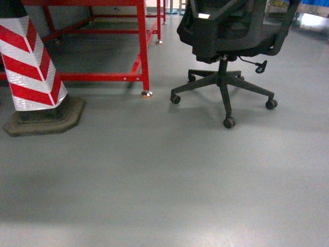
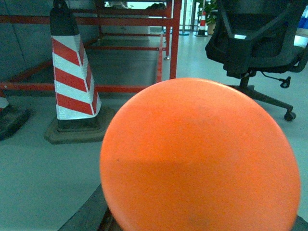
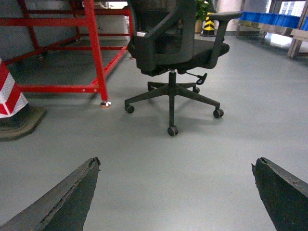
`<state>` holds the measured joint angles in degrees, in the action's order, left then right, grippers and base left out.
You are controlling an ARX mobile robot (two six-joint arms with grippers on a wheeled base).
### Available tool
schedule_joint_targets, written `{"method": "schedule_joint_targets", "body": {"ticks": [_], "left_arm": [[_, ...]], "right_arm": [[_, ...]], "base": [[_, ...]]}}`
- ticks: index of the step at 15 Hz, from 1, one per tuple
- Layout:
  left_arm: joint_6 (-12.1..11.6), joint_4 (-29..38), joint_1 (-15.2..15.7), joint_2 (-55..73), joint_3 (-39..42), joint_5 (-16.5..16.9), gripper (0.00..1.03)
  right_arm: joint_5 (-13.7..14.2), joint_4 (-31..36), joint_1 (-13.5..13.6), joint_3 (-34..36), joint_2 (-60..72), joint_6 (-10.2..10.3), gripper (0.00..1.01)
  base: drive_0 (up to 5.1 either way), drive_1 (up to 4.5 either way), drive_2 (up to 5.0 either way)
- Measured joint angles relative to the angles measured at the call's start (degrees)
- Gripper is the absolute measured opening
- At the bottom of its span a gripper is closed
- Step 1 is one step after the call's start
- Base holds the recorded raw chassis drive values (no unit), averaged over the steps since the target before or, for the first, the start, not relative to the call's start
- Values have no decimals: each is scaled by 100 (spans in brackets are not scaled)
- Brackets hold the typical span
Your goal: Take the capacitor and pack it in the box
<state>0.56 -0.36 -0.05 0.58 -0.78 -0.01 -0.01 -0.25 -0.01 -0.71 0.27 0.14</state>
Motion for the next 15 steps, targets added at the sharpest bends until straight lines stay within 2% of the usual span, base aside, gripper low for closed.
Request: {"method": "schedule_joint_targets", "body": {"ticks": [15], "left_arm": [[2, -11, 0, 0, 0, -2, 44]], "right_arm": [[2, -9, 0, 0, 0, 0, 98]], "base": [[-511, 235, 235]]}}
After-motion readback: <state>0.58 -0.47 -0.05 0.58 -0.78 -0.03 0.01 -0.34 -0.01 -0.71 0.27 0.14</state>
